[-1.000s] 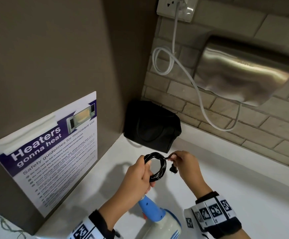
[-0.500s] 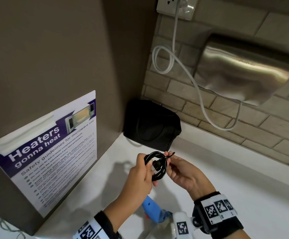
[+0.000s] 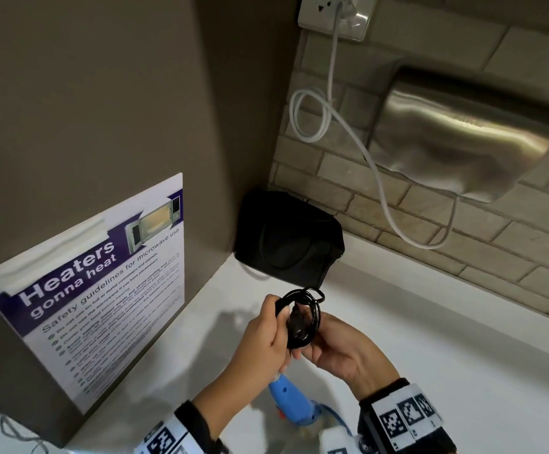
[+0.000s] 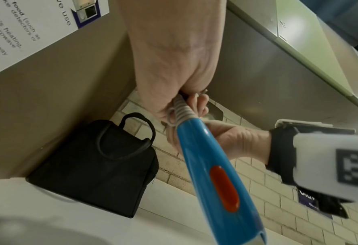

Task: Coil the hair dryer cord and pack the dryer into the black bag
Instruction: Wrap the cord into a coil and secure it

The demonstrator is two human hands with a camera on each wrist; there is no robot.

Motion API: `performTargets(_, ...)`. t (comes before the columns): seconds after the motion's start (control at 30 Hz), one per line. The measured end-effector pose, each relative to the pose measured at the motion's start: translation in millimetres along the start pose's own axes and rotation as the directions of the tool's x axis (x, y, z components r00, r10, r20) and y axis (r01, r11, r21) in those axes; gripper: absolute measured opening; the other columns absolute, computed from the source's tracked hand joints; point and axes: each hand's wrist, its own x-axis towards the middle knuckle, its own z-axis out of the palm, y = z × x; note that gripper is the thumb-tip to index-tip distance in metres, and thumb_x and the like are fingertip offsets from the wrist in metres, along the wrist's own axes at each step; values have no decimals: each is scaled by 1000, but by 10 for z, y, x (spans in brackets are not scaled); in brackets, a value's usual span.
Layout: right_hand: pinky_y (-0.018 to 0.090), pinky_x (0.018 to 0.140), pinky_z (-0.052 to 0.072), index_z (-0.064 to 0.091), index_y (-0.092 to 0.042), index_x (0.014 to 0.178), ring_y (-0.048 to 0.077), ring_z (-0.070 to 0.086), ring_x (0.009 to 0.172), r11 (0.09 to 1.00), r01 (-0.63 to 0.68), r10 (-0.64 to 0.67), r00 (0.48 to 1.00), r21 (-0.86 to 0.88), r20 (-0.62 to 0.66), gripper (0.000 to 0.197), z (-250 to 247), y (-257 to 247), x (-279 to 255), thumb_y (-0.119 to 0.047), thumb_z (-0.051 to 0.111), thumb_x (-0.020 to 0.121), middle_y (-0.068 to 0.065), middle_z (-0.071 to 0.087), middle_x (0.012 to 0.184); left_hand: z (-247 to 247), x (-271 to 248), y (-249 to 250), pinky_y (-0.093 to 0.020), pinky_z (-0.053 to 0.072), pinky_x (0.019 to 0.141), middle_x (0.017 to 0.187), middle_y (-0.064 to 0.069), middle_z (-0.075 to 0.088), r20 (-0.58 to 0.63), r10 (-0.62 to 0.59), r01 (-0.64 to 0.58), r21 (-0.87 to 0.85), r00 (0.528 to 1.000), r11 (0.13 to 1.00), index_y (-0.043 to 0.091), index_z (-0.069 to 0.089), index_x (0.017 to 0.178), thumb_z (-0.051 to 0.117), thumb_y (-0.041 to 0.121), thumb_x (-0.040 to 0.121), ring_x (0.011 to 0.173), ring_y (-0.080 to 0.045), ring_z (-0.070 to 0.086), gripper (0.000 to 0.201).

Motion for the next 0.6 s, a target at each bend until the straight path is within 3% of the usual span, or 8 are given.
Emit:
performTargets(0.1, 32, 56, 52, 59, 4, 100, 28, 58, 52, 999, 13, -11, 999, -51, 51, 17, -9, -50, -20, -5, 56, 86, 20, 61, 74, 13, -5, -2, -24, 35, 37, 57, -4, 55, 0, -5, 5, 49, 1000, 999, 15, 35, 91, 30, 24, 101, 33, -7, 39, 14)
performTargets(0.17, 35, 60, 52, 59, 3, 98, 29, 59, 55, 995, 37, -29, 996, -93, 89, 13, -12, -73, -40, -6, 54, 90, 20, 63, 74, 16, -4, -14, -24, 35, 37, 59, -6, 56, -14, -9, 10, 76, 1000, 997, 16, 34, 91, 31, 25, 101, 34, -5, 40, 13)
performTargets(0.3, 42, 75, 53, 62, -4, 101, 33, 61, 74, 989, 133, -125, 985, -62, 117, 14, -61, -92, -67, -8, 49, 96, 21, 64, 90, 15, 8, -17, -20, 34, 39, 58, -4, 56, -31, -35, 39, 119, 999, 992, 17, 35, 91, 31, 23, 101, 33, -2, 42, 12)
performTargets(0.4, 37, 80, 57, 68, -10, 92, 27, 66, 80, 983, 171, -164, 981, -69, 101, 24, -71, -123, -104, -5, 45, 97, 16, 66, 90, 7, 12, -35, -18, 35, 41, 59, -2, 56, -29, -41, 45, 154, 999, 987, 17, 35, 93, 32, 21, 100, 35, 0, 45, 8)
performTargets(0.5, 31, 78, 57, 68, -4, 97, 25, 66, 78, 977, 146, -136, 988, -157, 78, 19, -82, -129, -92, -5, 49, 95, 20, 65, 94, 24, -10, -25, -15, 38, 43, 62, 1, 55, -4, -28, 28, 200, 1000, 979, 14, 36, 99, 35, 10, 97, 41, 2, 50, 5)
performTargets(0.6, 35, 81, 52, 61, 4, 108, 31, 59, 78, 980, 120, -110, 991, -159, 73, 24, -87, -98, -80, -12, 56, 91, 26, 60, 96, 34, -1, -12, -10, 35, 43, 67, 7, 52, 4, -37, 35, 224, 999, 974, 14, 35, 101, 33, -5, 89, 45, 6, 54, 22)
